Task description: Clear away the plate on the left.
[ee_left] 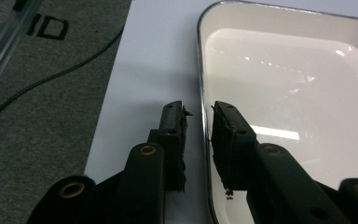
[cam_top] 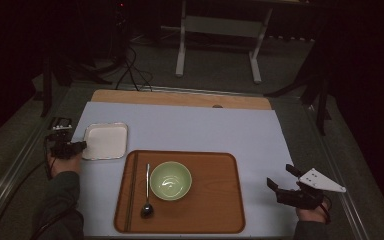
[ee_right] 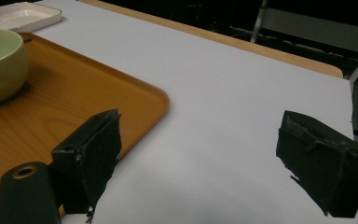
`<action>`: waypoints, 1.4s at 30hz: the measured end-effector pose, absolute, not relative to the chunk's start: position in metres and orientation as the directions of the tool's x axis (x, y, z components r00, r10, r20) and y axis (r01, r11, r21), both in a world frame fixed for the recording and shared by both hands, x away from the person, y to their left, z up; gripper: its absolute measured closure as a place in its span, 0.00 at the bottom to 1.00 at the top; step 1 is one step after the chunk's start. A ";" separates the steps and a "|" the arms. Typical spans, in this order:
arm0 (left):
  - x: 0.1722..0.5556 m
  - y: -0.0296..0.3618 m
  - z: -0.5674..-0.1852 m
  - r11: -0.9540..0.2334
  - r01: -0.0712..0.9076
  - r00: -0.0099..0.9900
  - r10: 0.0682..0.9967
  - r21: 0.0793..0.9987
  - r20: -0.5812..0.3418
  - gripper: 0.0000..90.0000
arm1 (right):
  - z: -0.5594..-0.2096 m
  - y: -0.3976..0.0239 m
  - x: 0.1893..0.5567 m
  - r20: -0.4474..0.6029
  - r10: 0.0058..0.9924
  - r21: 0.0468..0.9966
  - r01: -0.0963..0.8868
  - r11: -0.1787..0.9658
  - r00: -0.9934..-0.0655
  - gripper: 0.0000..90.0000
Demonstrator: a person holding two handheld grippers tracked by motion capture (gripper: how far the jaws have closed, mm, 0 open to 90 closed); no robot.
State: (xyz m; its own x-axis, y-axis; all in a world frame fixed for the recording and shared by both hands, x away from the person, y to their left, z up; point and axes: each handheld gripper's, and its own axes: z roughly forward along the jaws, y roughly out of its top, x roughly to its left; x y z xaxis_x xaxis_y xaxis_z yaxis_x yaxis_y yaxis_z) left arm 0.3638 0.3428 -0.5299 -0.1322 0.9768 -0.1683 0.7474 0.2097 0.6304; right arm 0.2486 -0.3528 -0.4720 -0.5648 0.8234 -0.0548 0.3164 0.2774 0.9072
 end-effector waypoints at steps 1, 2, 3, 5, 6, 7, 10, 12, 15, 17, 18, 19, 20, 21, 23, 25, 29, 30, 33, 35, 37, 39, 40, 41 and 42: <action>0.368 0.345 -0.529 0.207 0.745 -0.115 0.976 0.634 -0.183 0.83 | -0.472 -0.353 0.249 -0.051 0.825 0.907 0.319 0.274 -0.563 0.15; 0.368 0.345 -0.529 0.207 0.745 -0.115 0.976 0.634 -0.183 0.84 | -0.472 -0.353 0.249 -0.051 0.825 0.907 0.319 0.274 -0.563 0.15; 0.372 0.345 -0.528 0.196 0.751 -0.094 0.977 0.630 -0.191 0.85 | -0.472 -0.354 0.249 -0.051 0.825 0.907 0.319 0.274 -0.562 0.15; 0.376 0.344 -0.529 0.187 0.773 -0.086 0.978 0.606 -0.192 0.88 | -0.473 -0.354 0.249 -0.052 0.825 0.907 0.319 0.276 -0.563 0.15; 0.376 0.344 -0.529 0.187 0.773 -0.086 0.978 0.606 -0.192 0.89 | -0.473 -0.354 0.249 -0.052 0.825 0.907 0.319 0.276 -0.563 0.15; 0.377 0.345 -0.530 0.193 0.776 -0.089 0.976 0.601 -0.199 0.89 | -0.473 -0.354 0.249 -0.054 0.824 0.907 0.319 0.277 -0.564 0.15; 0.378 0.348 -0.529 0.223 0.779 -0.109 0.969 0.586 -0.223 0.96 | -0.472 -0.354 0.248 -0.052 0.824 0.907 0.318 0.275 -0.564 0.15; 0.377 0.352 -0.529 0.263 0.783 -0.121 0.953 0.564 -0.277 0.97 | -0.472 -0.354 0.248 -0.051 0.825 0.907 0.320 0.275 -0.563 0.15; 0.373 0.359 -0.530 0.339 0.779 -0.146 0.916 0.527 -0.374 0.99 | -0.473 -0.354 0.248 -0.051 0.826 0.907 0.320 0.273 -0.561 0.15; 0.369 0.362 -0.533 0.377 0.771 -0.154 0.893 0.514 -0.423 0.99 | -0.473 -0.354 0.248 -0.052 0.826 0.907 0.319 0.275 -0.562 0.15; 0.369 0.362 -0.533 0.377 0.771 -0.154 0.893 0.514 -0.423 0.99 | -0.473 -0.354 0.248 -0.052 0.826 0.907 0.319 0.275 -0.562 0.15; 0.366 0.364 -0.536 0.406 0.763 -0.160 0.872 0.502 -0.462 0.99 | -0.472 -0.354 0.248 -0.051 0.827 0.908 0.319 0.272 -0.560 0.15; 0.366 0.364 -0.536 0.406 0.763 -0.160 0.872 0.502 -0.462 0.99 | -0.472 -0.354 0.248 -0.051 0.827 0.908 0.319 0.272 -0.560 0.15; 0.364 0.366 -0.538 0.425 0.758 -0.163 0.858 0.495 -0.487 0.99 | -0.472 -0.354 0.248 -0.050 0.827 0.908 0.320 0.272 -0.560 0.15; 0.363 0.366 -0.538 0.429 0.758 -0.163 0.854 0.492 -0.494 0.99 | -0.472 -0.354 0.248 -0.052 0.826 0.908 0.319 0.273 -0.561 0.15; 0.363 0.365 -0.536 0.416 0.762 -0.157 0.862 0.496 -0.482 0.99 | -0.472 -0.354 0.248 -0.052 0.826 0.907 0.319 0.274 -0.562 0.15; 0.362 0.363 -0.532 0.396 0.762 -0.134 0.870 0.513 -0.474 0.99 | -0.472 -0.354 0.248 -0.052 0.825 0.908 0.318 0.273 -0.562 0.15; 0.362 0.362 -0.530 0.391 0.761 -0.129 0.874 0.518 -0.469 0.99 | -0.472 -0.354 0.248 -0.052 0.825 0.908 0.318 0.273 -0.562 0.15; 0.363 0.356 -0.518 0.361 0.751 -0.087 0.884 0.553 -0.459 0.99 | -0.472 -0.354 0.248 -0.052 0.825 0.908 0.317 0.273 -0.563 0.15; 0.363 0.354 -0.514 0.352 0.748 -0.073 0.886 0.563 -0.457 0.99 | -0.472 -0.354 0.248 -0.052 0.825 0.908 0.317 0.274 -0.562 0.15; 0.364 0.349 -0.504 0.340 0.736 -0.050 0.890 0.585 -0.454 0.99 | -0.472 -0.353 0.248 -0.052 0.826 0.907 0.319 0.274 -0.562 0.15; 0.364 0.344 -0.497 0.323 0.732 -0.027 0.893 0.599 -0.448 0.99 | -0.472 -0.353 0.248 -0.052 0.826 0.907 0.319 0.274 -0.561 0.15; 0.364 0.344 -0.497 0.323 0.732 -0.027 0.893 0.599 -0.448 0.99 | -0.472 -0.353 0.248 -0.052 0.826 0.907 0.319 0.274 -0.561 0.15; 0.364 0.340 -0.493 0.310 0.731 -0.013 0.897 0.608 -0.442 0.99 | -0.472 -0.353 0.248 -0.051 0.826 0.907 0.319 0.273 -0.561 0.15; 0.365 0.338 -0.490 0.301 0.730 -0.004 0.899 0.614 -0.437 0.99 | -0.472 -0.353 0.248 -0.052 0.826 0.908 0.318 0.274 -0.562 0.15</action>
State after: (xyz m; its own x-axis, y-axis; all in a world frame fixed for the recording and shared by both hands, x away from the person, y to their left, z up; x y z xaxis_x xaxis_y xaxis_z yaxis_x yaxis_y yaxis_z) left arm 0.3647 0.3380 -0.4905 -0.0039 0.8994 -0.4371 0.7298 0.3014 0.6136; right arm 0.2483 -0.3532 -0.4721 -0.5616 0.8258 -0.0520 0.3184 0.2737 0.9076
